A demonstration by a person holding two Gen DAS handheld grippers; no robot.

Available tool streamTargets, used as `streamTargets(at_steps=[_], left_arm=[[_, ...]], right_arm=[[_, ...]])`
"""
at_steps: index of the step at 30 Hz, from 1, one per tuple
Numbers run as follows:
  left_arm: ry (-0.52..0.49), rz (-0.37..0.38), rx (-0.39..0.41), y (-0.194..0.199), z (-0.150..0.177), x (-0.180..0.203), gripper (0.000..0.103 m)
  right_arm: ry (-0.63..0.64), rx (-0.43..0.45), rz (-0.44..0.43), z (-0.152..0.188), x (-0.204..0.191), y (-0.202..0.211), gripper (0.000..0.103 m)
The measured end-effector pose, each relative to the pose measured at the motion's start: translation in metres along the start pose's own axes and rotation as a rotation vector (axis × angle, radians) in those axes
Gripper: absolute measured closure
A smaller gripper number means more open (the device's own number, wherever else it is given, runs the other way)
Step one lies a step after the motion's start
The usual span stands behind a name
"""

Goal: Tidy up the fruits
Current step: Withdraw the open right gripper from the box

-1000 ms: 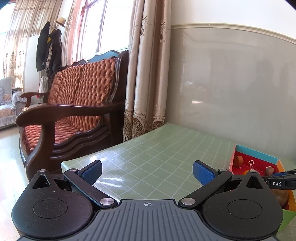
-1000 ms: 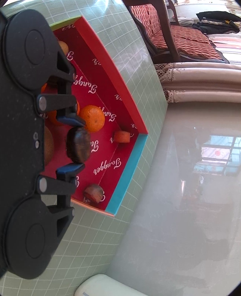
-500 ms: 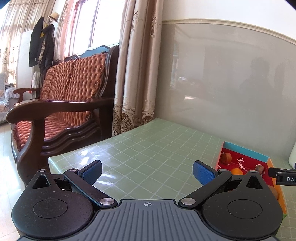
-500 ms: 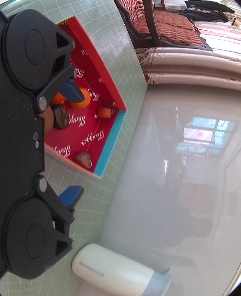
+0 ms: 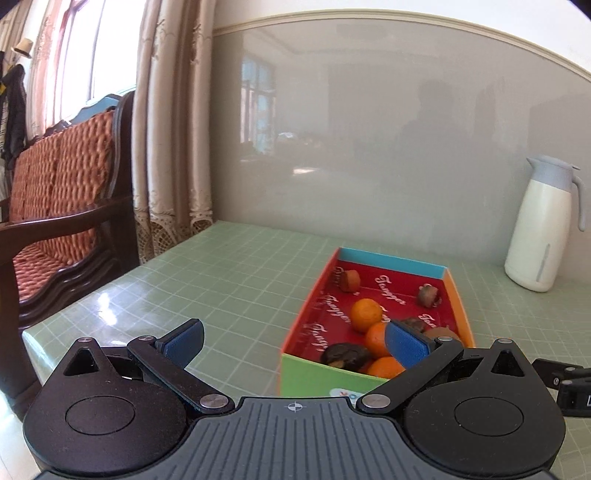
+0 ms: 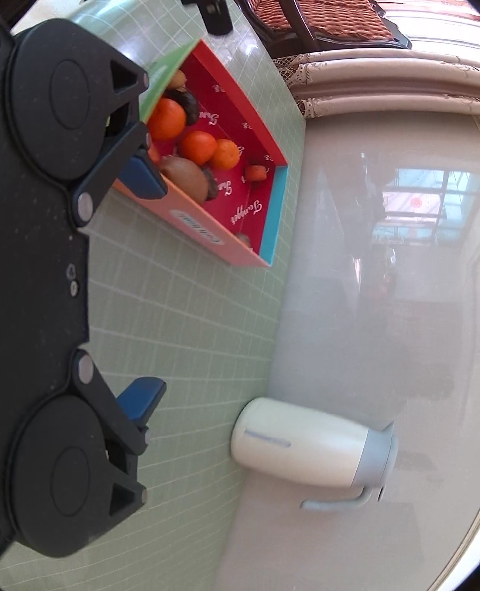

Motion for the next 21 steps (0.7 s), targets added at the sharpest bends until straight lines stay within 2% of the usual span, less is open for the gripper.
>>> streamTargets(at_steps=[7, 13, 16, 21], left_arm=[[-0.059, 0.045, -0.001, 0.028, 0.012, 0.016, 0.0], [-0.175, 0.048, -0.005, 0.03, 0.02, 0.03, 0.0], [-0.157, 0.059, -0.052, 0.023, 0.023, 0.03, 0.0], [-0.131, 0.03, -0.047, 0.022, 0.025, 0.03, 0.0]], right_arm=[[-0.076, -0.007, 0.014, 0.018, -0.007, 0.046, 0.0], [-0.084, 0.034, 0.091, 0.02, -0.019, 0.064, 0.0], [-0.064, 0.036, 0.116, 0.02, -0.023, 0.063, 0.0], [-0.089, 0.018, 0.133, 0.024, -0.021, 0.053, 0.0]])
Point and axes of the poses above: each gripper's, at about its wrist camera, not at the fingertips, and y roughly against the way its jaws point, x to its right, z to its underside, the point moved 6 cm from there along -y, roughly the way its jaws point, and after that the axes turned 2 degrees about y, right-handed, at the moved point
